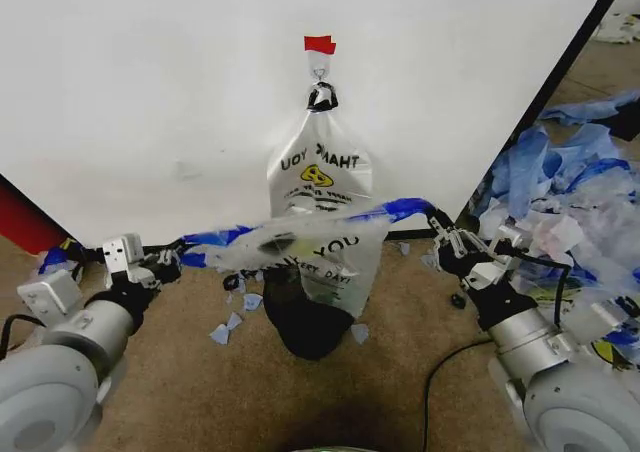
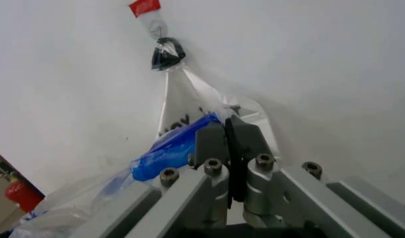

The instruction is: Pick up the garbage bag from the wall and place it over the trash bin.

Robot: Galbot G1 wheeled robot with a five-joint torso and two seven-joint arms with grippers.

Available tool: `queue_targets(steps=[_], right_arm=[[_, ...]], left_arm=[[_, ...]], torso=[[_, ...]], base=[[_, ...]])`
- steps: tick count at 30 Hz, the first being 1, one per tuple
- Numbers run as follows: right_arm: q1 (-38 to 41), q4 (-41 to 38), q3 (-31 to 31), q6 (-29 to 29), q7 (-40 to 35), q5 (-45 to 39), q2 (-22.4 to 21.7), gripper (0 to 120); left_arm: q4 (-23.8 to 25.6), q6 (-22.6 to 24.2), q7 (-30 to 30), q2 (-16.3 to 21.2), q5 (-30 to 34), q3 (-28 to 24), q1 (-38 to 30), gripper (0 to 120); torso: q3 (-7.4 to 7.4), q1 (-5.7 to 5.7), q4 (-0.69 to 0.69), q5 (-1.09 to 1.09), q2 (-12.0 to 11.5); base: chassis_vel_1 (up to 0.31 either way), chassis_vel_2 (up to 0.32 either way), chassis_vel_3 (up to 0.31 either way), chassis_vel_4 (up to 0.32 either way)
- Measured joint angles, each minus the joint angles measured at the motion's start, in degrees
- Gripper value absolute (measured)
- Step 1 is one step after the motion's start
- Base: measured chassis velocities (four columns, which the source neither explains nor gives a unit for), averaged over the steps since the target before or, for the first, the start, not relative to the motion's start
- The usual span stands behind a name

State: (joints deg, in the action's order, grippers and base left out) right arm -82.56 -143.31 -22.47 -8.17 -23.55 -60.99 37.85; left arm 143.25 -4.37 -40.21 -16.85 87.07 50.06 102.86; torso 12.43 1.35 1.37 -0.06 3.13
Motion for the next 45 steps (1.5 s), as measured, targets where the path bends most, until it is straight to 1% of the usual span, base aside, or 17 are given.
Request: queue_targets(steps=[3, 8, 11, 13, 14, 17, 23, 31, 35, 37, 40, 45], right_arm=[[0.0, 0.0, 0.8, 0.0, 0.0, 0.6, 0.3, 0], [-0.7, 0.0, 4.8, 0.6, 1.7, 3.3, 2.3, 0], [-1.0, 0.0, 5.3, 0.7, 2.3, 3.8, 2.6, 0], [-1.4, 0.1, 6.5, 1.1, 3.5, 4.8, 3.3, 0], [-1.6, 0.1, 6.7, 1.2, 3.8, 5.0, 3.5, 0], [-3.0, 0.1, 6.9, 1.4, 4.9, 6.2, 4.6, 0], [-5.5, 0.1, 6.9, 1.2, 5.8, 8.5, 6.5, 0], [-8.1, 0.4, 7.1, 0.8, 7.3, 11.0, 8.4, 0], [-8.5, 1.7, 6.3, -2.2, 12.7, 12.6, 8.5, 0], [-8.0, 1.7, 5.9, -2.5, 13.6, 12.4, 8.5, 0], [-6.0, 1.7, 4.7, -2.6, 14.5, 11.7, 7.8, 0], [-6.4, 1.1, 2.9, -3.0, 16.0, 12.0, 6.9, 0]], left_arm=[[0.0, 0.1, 0.1, -0.3, -0.6, -1.3, -0.1, 0], [0.0, 1.1, 2.6, -2.8, -3.1, -6.8, -0.4, 0], [0.0, 1.3, 3.1, -3.0, -3.4, -7.9, -0.3, 0], [0.0, 1.7, 3.8, -3.2, -3.2, -10.1, -1.2, 0], [0.0, 1.7, 3.9, -3.2, -3.1, -10.4, -1.4, 0], [0.0, 1.7, 4.0, -3.4, -2.6, -10.9, -1.6, 0], [0.0, 2.1, 4.1, -3.8, -3.3, -12.6, -0.8, 0], [0.0, 2.7, 4.1, -2.4, -3.2, -12.8, -0.2, 0], [0.0, 1.2, 4.5, -1.2, -1.7, -8.3, -0.5, 0], [0.0, 1.3, 4.5, -0.9, -1.4, -7.6, -0.3, 0], [0.0, 1.5, 5.8, -0.7, -1.5, -8.9, -0.6, 0], [0.0, 0.7, 9.8, -2.2, -2.5, -11.1, -1.7, 0]], torso=[[0.00, 0.00, 0.00, 0.01, 0.0], [0.00, 0.00, -0.02, -0.01, 0.0], [0.00, 0.00, -0.02, -0.01, 0.0], [0.00, 0.00, -0.01, -0.01, 0.0], [0.00, 0.00, -0.02, -0.01, 0.0], [0.00, 0.00, 0.00, 0.01, 0.0], [0.00, 0.00, -0.01, -0.01, 0.0], [0.00, 0.00, -0.02, -0.01, 0.0], [0.00, 0.00, 0.00, 0.02, 0.0], [0.00, 0.00, 0.00, 0.02, 0.0], [0.01, 0.00, -0.03, -0.01, 0.0], [0.00, 0.00, -0.01, -0.02, 0.0]], base=[[0.000, 0.000, 0.000, 0.000], [0.000, 0.000, 0.000, 0.000], [0.000, 0.000, 0.000, 0.000], [0.000, 0.000, 0.000, 0.000], [0.000, 0.000, 0.000, 0.000], [0.000, 0.000, 0.000, 0.000], [0.000, 0.000, 0.000, 0.000], [0.000, 0.000, 0.000, 0.000], [0.000, 0.000, 0.000, 0.000], [0.000, 0.000, 0.000, 0.000], [0.000, 0.000, 0.000, 0.000], [0.000, 0.000, 0.000, 0.000]])
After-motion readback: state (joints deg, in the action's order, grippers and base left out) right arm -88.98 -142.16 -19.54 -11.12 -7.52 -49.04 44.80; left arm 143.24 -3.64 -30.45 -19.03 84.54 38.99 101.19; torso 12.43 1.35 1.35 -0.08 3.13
